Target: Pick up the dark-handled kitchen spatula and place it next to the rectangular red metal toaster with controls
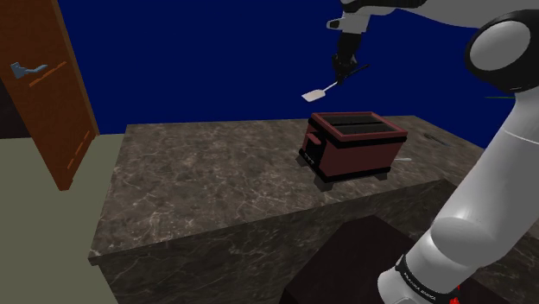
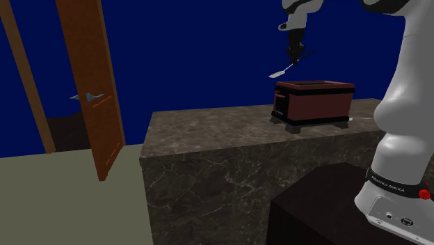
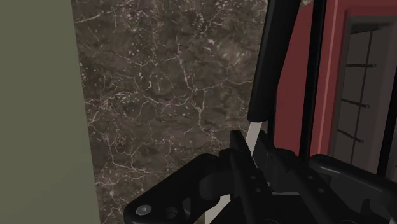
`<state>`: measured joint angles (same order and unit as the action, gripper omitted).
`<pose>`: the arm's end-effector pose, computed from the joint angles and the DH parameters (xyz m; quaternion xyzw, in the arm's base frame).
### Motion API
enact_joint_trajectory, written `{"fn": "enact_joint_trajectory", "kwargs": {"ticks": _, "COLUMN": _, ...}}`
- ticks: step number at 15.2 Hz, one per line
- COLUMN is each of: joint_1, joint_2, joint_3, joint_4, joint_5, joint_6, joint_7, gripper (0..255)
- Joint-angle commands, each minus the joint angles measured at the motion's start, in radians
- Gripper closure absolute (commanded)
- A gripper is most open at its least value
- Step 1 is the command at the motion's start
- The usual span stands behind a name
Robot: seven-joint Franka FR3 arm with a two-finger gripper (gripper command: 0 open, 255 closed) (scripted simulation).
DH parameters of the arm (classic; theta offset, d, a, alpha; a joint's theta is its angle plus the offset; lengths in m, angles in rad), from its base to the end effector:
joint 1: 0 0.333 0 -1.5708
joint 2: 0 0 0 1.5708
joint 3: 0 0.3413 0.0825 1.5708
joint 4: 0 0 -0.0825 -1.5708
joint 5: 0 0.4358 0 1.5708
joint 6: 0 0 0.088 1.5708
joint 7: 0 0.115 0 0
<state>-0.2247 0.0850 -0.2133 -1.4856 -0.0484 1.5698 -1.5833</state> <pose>0.5746 -0.2687 0.6350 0.8398 0.5418 -0.0278 0.0181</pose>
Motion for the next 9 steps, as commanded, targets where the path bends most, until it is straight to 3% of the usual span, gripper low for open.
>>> {"fn": "enact_joint_trajectory", "kwargs": {"ticks": 1, "joint_1": -0.028, "joint_2": 0.030, "joint_3": -0.022, "joint_4": 0.033, "joint_5": 0.009, "joint_6": 0.000, "joint_7": -0.051, "gripper": 255}}
{"fn": "enact_joint_trajectory", "kwargs": {"ticks": 9, "joint_1": -0.163, "joint_2": 0.220, "joint_3": -0.092, "joint_4": 0.281, "joint_5": 0.075, "joint_6": -0.056, "joint_7": -0.242, "gripper": 255}}
